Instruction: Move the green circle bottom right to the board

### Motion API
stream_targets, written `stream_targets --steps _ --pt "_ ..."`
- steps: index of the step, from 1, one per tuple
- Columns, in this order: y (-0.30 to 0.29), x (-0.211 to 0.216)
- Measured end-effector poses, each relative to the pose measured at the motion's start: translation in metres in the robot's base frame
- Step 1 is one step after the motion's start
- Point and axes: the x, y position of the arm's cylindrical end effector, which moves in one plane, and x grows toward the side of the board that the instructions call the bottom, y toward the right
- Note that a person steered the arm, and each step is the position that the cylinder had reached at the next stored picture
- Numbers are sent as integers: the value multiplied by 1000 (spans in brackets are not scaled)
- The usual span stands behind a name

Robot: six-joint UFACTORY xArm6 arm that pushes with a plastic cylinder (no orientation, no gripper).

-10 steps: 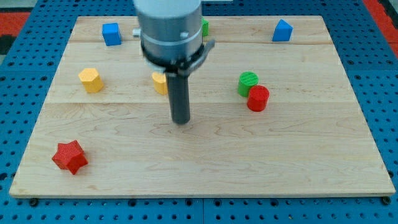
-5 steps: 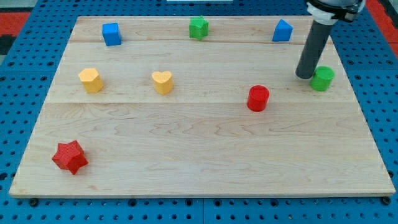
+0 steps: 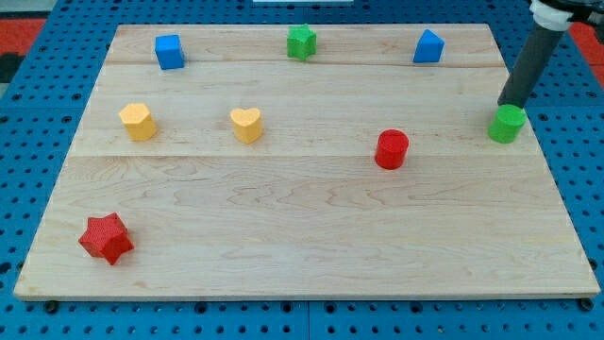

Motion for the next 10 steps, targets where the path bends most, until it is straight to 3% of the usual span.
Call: stream_targets --steps 6,7,8,10 --pt "-26 149" --pt "-17 119" --pt "-63 107" --pt "-69 145"
